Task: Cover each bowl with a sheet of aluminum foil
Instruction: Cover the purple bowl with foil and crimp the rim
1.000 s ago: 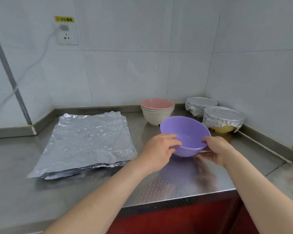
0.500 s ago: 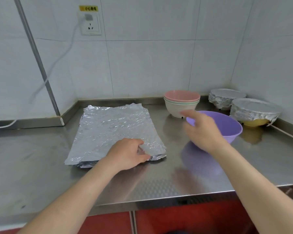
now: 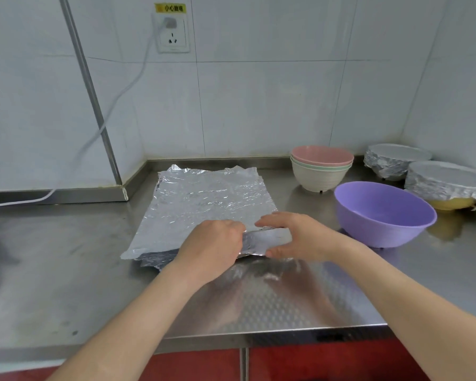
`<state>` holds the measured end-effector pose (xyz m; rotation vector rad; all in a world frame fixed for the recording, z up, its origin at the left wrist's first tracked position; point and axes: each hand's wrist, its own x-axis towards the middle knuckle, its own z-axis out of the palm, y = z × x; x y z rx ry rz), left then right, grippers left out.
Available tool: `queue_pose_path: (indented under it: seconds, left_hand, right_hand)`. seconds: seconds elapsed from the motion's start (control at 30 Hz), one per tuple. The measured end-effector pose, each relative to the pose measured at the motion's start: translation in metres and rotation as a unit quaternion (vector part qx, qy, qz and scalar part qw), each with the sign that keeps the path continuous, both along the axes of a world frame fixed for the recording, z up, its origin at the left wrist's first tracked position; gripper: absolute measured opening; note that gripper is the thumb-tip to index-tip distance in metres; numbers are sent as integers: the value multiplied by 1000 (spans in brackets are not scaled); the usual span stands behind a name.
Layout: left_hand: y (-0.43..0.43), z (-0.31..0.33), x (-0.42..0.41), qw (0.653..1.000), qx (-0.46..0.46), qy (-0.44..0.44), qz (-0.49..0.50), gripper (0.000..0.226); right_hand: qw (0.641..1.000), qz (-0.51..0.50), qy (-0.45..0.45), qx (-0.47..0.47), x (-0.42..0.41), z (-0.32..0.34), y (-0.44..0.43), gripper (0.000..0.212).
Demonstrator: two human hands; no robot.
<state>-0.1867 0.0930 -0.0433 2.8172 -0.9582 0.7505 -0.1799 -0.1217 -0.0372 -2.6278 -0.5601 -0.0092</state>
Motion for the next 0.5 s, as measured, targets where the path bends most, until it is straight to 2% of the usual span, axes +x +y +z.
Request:
queue_pose_path:
  seconds: [0.1,0.17,0.23,0.27,0.33,0.4,0.47,0.5]
  left_hand:
    - [11,-4,-4,998,-42,-34,-41,15]
    - [18,-5,-15,993,-68,-60,-72,12]
    - [23,-5,-31,986,-105,-72,-104,6]
    - [26,-6,-40,983,-127,-59,-117,6]
    - [27,0,-58,978,-166,8,-126,15]
    - [29,11,-74,966,-182,149,-104,26]
    - [42,24,-81,926,-229,278,-114,24]
    - [55,29,-79,899,-286,308,-121,15]
  right_hand:
    - [997,0,-44,58,4,6,1,48]
    - [996,17,-82,31,3,5,1,41]
    - [995,25,-99,2,1,2,-1,44]
    - [995,19,-98,-3,-2,-1,1,52]
    - [993,12,-118,-2,-4,-5,-1,63]
    - [991,29,-133,12,-5,-13,-5,65]
    - [990,38,-127,37,-7,-21,-12,63]
    - [990,35,-121,56,-9,-24,-13,58]
